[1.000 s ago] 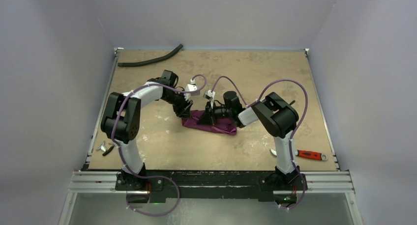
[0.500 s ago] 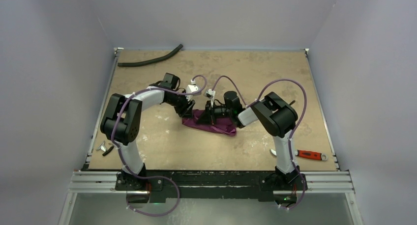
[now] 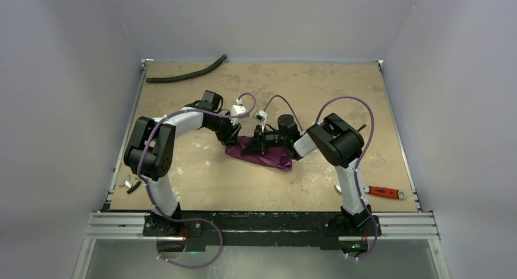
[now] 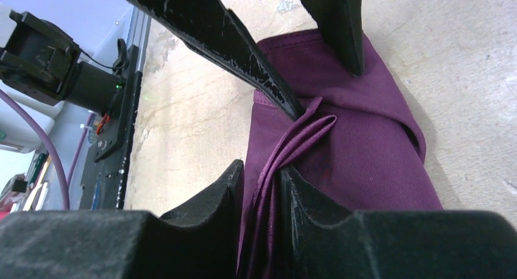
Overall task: Fold the napkin into a case and place the utensils inside
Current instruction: Fold the 2/3-rectangle-folded napkin at the center of the board.
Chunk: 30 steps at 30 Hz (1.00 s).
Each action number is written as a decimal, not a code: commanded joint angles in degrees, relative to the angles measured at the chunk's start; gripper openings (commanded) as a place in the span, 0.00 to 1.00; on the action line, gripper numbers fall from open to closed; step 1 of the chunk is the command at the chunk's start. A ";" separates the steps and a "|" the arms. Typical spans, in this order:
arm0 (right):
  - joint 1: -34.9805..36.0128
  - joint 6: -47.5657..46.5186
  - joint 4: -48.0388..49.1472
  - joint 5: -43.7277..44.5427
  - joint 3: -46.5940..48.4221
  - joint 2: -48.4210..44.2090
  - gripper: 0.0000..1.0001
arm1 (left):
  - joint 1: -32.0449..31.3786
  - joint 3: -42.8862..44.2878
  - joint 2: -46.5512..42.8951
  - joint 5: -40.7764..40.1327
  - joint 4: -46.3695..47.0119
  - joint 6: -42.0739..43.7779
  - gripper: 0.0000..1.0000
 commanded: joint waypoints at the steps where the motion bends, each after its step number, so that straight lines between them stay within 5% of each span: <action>1: 0.35 2.99 4.05 -1.27 2.27 0.57 0.32 | -0.32 0.19 -2.01 1.31 -0.96 0.52 0.39; 30: 0.35 11.30 8.81 3.17 4.13 3.85 0.35 | -0.26 0.11 -3.61 2.08 -1.60 0.49 0.38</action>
